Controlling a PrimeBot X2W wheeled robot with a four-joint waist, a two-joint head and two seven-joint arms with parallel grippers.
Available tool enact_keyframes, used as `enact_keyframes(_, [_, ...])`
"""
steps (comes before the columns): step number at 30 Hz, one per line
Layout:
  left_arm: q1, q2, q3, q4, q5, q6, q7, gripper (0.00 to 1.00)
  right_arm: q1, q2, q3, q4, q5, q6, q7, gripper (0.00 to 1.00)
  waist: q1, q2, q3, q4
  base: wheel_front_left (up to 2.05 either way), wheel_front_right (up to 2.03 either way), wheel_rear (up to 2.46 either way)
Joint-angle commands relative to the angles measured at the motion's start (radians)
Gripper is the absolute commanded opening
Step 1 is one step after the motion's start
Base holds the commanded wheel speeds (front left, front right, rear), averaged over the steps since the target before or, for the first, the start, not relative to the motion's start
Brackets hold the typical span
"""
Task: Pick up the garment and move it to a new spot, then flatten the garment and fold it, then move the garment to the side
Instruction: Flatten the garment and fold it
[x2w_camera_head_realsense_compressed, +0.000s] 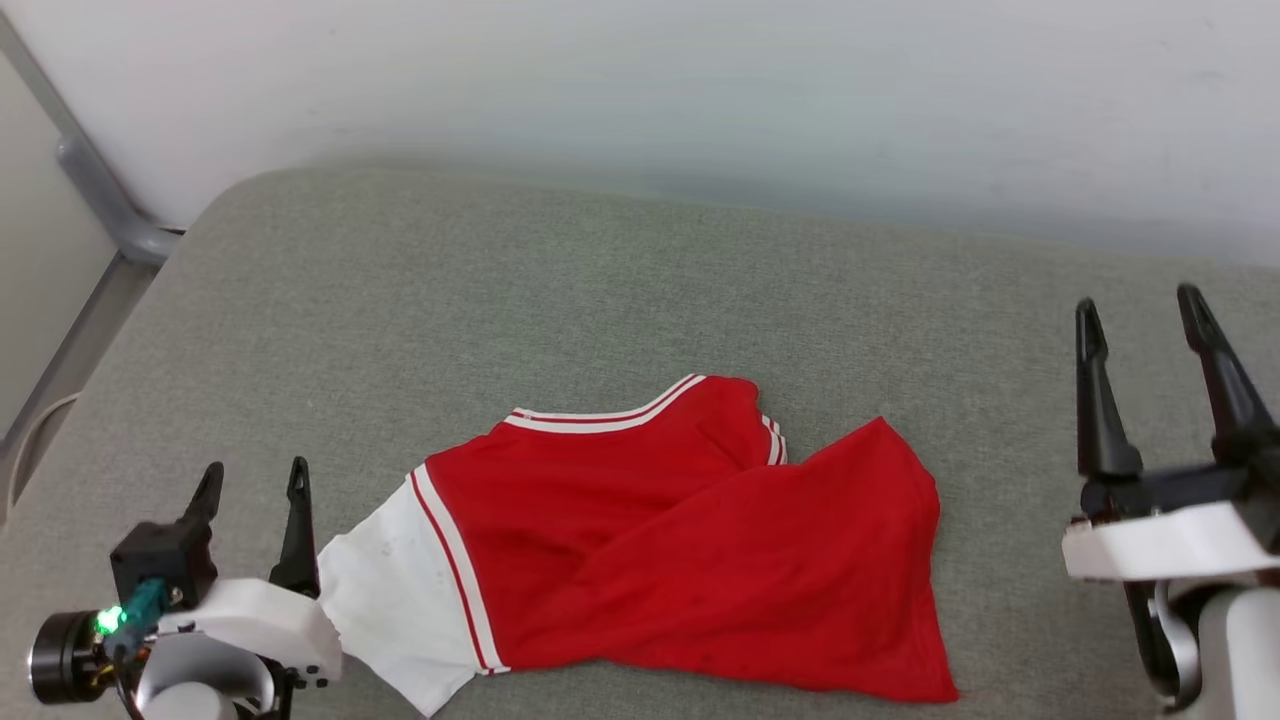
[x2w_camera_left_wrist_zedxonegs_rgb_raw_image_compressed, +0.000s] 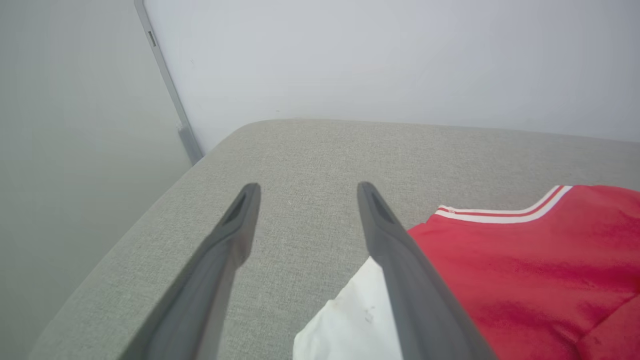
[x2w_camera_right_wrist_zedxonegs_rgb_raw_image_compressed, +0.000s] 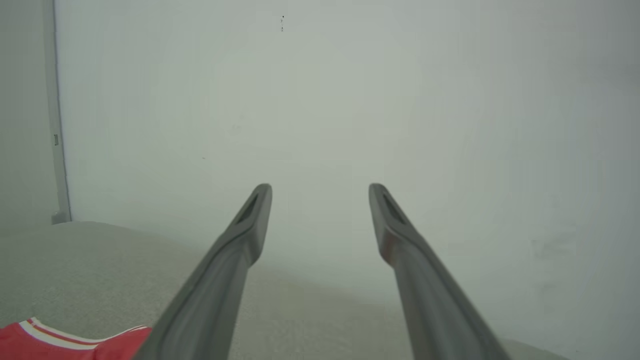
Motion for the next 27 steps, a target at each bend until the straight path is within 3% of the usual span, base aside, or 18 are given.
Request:
enact_keyframes(1, [0.034,-0.029,0.039,-0.032,0.046,0.011,-0.002,1.00,-0.044,-0.031,0.026,0.018,-0.003,-0.001,-0.002,1.00,0.0000,0.0000,0.004,0.011,0.00,0.00,0.00])
enact_keyframes(3, [0.054,-0.046,0.063,-0.052,0.082,0.017,-0.002,1.00,-0.065,-0.047,0.049,0.037,0.002,-0.001,-0.002,1.00,0.0000,0.0000,0.005,0.016,0.00,0.00,0.00])
enact_keyframes(4, [0.089,-0.086,0.107,-0.087,0.141,0.021,-0.002,1.00,-0.113,-0.079,0.093,0.074,0.020,-0.001,-0.002,1.00,0.0000,0.0000,0.008,0.028,0.00,0.00,0.00])
enact_keyframes(10, [0.160,-0.211,0.218,-0.167,0.313,-0.027,-0.002,1.00,-0.317,-0.228,0.354,0.176,0.171,-0.001,0.193,1.00,0.0000,0.0000,0.038,0.072,0.00,0.00,0.00])
enact_keyframes(16, [0.167,-0.302,0.278,-0.168,0.395,-0.096,-0.002,1.00,-0.480,-0.376,0.649,0.213,0.379,-0.001,0.474,1.00,0.0000,0.0000,0.074,0.111,0.00,0.00,0.00])
enact_keyframes(17, [0.154,-0.341,0.302,-0.160,0.427,-0.127,-0.002,1.00,-0.563,-0.443,0.789,0.217,0.495,-0.001,0.622,1.00,0.0000,0.0000,0.093,0.127,0.00,0.00,0.00])
enact_keyframes(23, [0.125,-0.413,0.341,-0.162,0.485,-0.183,-0.002,1.00,-0.710,-0.526,1.000,0.241,0.680,-0.001,0.879,1.00,0.0000,0.0000,0.140,0.158,0.00,0.00,0.00])
enact_keyframes(27, [0.109,-0.460,0.365,-0.169,0.515,-0.214,-0.002,1.00,-0.790,-0.550,1.108,0.275,0.744,-0.001,0.998,1.00,0.0000,0.0000,0.176,0.180,0.00,0.00,0.00])
